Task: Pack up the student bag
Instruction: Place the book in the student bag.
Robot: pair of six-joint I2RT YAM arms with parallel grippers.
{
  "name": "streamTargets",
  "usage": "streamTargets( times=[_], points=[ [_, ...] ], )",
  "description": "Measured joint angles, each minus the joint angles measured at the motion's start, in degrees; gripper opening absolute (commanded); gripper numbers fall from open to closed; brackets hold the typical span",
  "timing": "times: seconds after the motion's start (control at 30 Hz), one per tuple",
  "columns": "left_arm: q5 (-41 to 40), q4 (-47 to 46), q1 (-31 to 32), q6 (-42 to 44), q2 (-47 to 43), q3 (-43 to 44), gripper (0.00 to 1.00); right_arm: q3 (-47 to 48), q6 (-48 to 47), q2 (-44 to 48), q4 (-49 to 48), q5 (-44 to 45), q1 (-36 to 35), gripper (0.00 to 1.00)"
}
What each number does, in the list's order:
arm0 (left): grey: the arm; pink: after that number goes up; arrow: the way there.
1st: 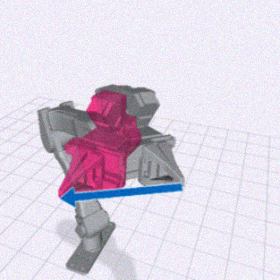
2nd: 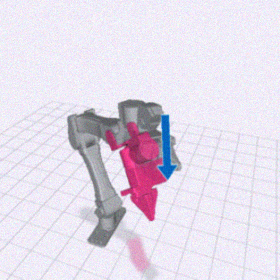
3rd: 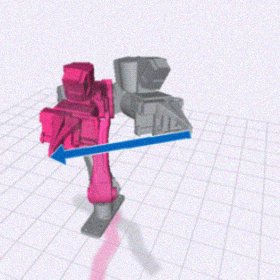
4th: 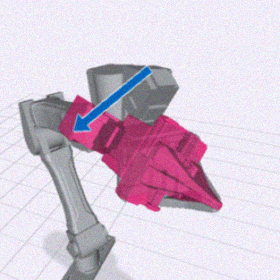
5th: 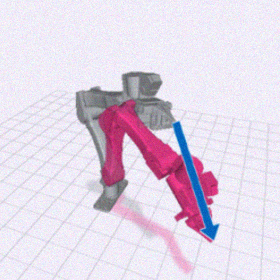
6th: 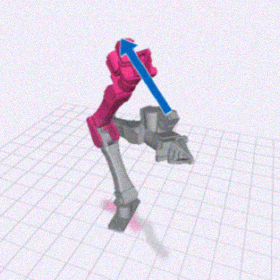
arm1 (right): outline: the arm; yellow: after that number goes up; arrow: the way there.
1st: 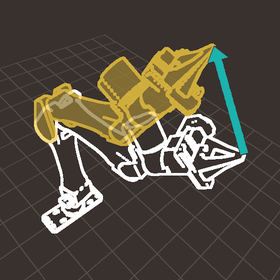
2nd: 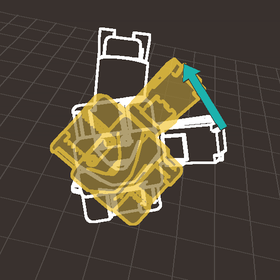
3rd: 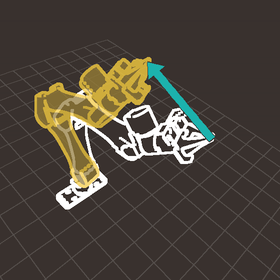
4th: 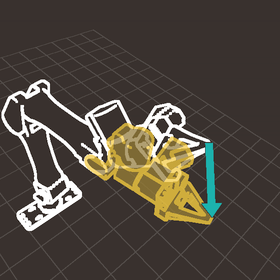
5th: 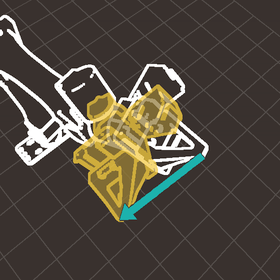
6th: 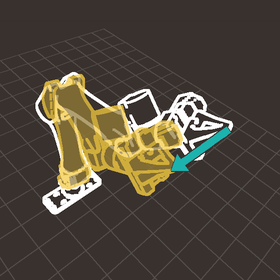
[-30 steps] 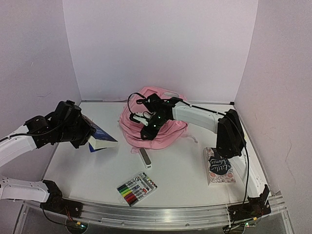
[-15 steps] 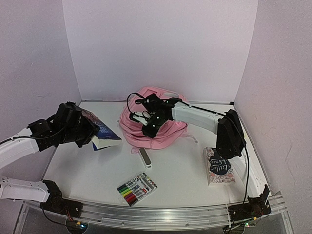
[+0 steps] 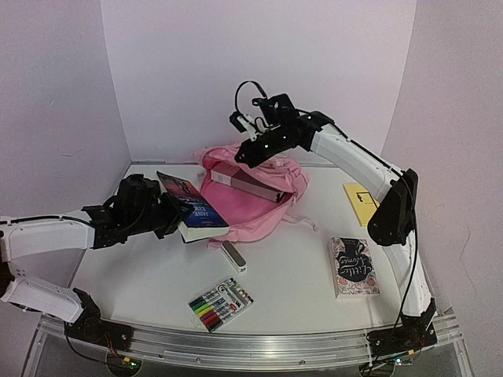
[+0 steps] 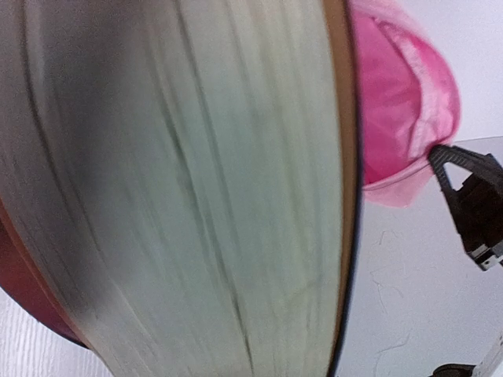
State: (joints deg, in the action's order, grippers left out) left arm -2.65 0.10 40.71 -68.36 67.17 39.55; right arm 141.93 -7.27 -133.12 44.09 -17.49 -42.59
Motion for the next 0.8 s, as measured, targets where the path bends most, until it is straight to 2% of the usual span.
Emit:
streamTargets(
  times=[0.17, 0.37, 0.57, 0.8],
  points=[
    [3.3, -11.3, 0.1, 1.2, 10.4, 1.0, 0.00, 1.8, 5.5, 0.5, -1.1, -2.9, 2.3, 0.00],
    [6.7, -21.9, 0.1, 1.9, 23.4, 8.1, 0.00, 1.8, 10.1, 0.5, -1.8, -5.7, 2.5, 0.00],
    [6.0, -32.1, 0.2, 0.8, 33.0, 14.6, 0.00, 1.8, 12.4, 0.5, -2.9, -8.7, 2.5, 0.00],
    [2.0, -36.8, 0.3, -1.4, 42.7, 22.6, 0.00, -0.6, 13.7, 2.0, -4.2, -12.2, 2.5, 0.00]
  ],
)
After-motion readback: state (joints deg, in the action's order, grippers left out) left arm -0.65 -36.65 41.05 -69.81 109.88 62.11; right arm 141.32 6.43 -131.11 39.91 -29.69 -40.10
